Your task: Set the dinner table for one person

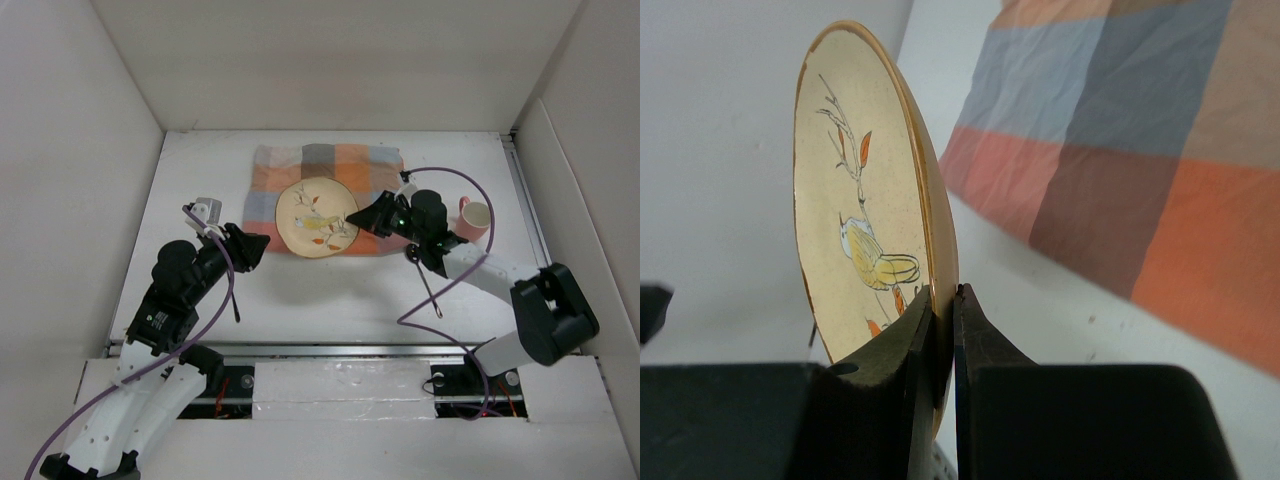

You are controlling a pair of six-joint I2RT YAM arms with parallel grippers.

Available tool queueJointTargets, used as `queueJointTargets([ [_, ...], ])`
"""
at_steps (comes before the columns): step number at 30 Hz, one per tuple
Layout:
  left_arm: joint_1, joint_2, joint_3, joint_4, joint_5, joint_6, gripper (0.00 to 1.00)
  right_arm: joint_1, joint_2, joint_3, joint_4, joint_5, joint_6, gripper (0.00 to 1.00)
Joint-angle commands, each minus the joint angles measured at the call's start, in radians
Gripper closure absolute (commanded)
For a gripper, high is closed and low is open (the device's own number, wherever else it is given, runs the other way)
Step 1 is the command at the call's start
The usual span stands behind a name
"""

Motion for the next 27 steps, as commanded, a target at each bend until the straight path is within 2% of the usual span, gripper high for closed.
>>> queueJointTargets([
  [1,0.001,-0.018,0.01,0.043,-0.008,0.014,0.68,-0.044,0.113,0.135,0.161,0.017,0.075,1.0],
  [5,0.001,-0.023,0.01,0.045,-0.005,0.013,0.68,-0.078,0.296,0.226,0.226,0.046,0.197,1.0],
  [6,0.001,-0.021,0.009,0.043,-0.005,0.012,0.68,-0.078,0.316,0.23,0.281,0.063,0.224,1.0],
  [11,0.001,-0.018,0.009,0.048,0.011,0.01,0.68,-0.056,0.446,0.315,0.31,0.14,0.304,1.0],
  [16,0.001,-0.021,0.006,0.049,0.014,0.009,0.68,-0.056,0.544,0.42,0.271,0.195,0.305,1.0],
  [27,0.001,-0.013,0.006,0.051,0.017,0.01,0.68,-0.056,0.663,0.566,0.183,0.189,0.29,1.0],
])
